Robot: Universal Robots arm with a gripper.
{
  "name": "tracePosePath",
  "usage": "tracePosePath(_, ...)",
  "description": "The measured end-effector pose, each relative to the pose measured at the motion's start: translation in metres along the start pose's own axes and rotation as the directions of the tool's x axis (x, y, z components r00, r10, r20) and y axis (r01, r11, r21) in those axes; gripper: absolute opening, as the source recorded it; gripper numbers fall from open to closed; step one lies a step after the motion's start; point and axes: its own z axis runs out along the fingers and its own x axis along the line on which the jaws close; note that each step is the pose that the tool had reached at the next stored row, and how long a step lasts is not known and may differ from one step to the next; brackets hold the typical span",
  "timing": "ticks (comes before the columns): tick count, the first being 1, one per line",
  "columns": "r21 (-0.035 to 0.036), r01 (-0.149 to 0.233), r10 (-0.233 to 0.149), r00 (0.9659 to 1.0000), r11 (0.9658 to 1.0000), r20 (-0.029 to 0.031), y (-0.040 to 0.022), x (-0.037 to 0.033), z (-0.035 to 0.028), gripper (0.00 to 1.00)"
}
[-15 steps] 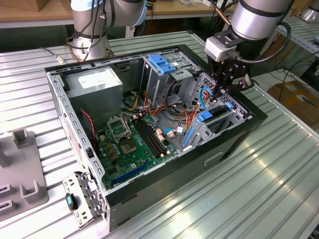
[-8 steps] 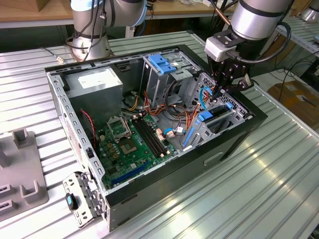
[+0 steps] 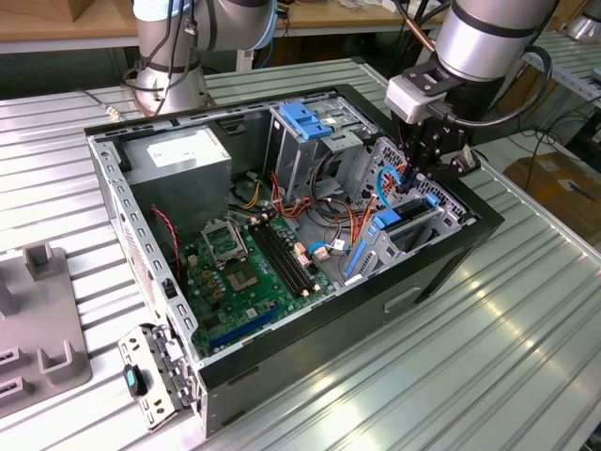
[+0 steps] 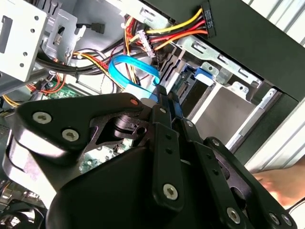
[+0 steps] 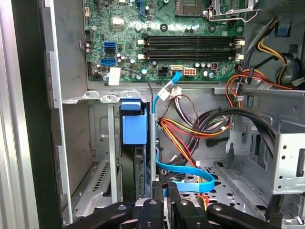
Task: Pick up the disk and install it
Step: 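Insert the first disk wire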
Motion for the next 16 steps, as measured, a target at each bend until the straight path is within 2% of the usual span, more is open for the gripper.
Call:
tracePosePath(6,0.0247,0.007,-0.007,1.0,0.9997,0.0009,0.0053,0.0076,-0.0011,0.16)
tracePosePath(7,0.0334,0.009,-0.009,1.0,0.9994,0.001,0.0069,0.0098,-0.0014,0.16)
tracePosePath(9,0.0423,0.012,-0.012,0.9999,0.999,0.0014,0.0082,0.0117,-0.0016,0.16)
tracePosePath(12,0.0685,0.017,-0.017,0.9998,0.9975,0.0037,0.0108,0.0149,-0.0017,0.16)
tracePosePath(13,0.0752,0.018,-0.019,0.9998,0.997,0.0037,0.0111,0.0154,-0.0017,0.16)
tracePosePath(14,0.0875,0.021,-0.021,0.9998,0.9959,0.0039,0.0122,0.0165,-0.0016,0.16)
tracePosePath(15,0.0933,0.022,-0.023,0.9997,0.9954,0.004,0.0155,0.0179,-0.0017,0.16)
tracePosePath(16,0.0941,0.023,-0.024,0.9997,0.9953,0.004,0.0192,0.0186,-0.0018,0.16)
